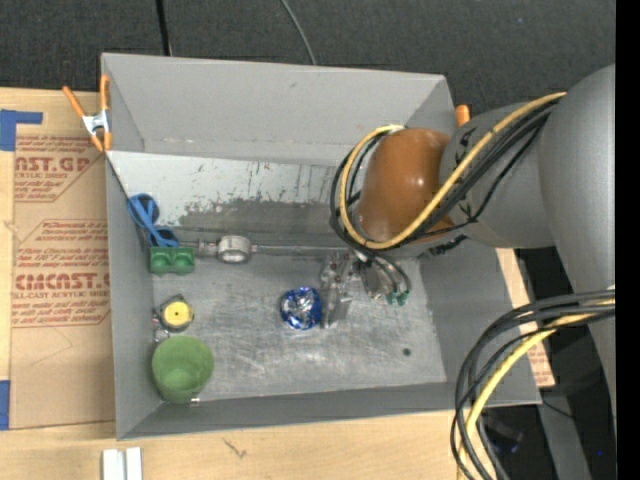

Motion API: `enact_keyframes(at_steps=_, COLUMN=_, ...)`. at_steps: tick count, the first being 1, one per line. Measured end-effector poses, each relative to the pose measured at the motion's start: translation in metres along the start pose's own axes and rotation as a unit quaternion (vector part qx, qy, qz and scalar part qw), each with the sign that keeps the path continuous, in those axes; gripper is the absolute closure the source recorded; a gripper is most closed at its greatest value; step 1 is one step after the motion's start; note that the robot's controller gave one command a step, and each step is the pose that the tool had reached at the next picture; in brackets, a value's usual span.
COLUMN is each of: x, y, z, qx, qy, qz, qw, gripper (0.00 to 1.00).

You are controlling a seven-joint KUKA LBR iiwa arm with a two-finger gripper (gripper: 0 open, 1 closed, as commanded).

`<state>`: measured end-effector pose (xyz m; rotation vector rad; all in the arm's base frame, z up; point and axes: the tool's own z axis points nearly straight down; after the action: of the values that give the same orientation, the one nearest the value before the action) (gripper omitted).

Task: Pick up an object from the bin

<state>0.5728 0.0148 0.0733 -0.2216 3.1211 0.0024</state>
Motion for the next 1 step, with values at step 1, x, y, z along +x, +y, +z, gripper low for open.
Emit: enact_keyframes(at_steps=1, x=0.0032, y=0.0, z=0.0019, qx=0.0, qy=0.0065, qz=0.0, qw=1.0, gripper=0.0)
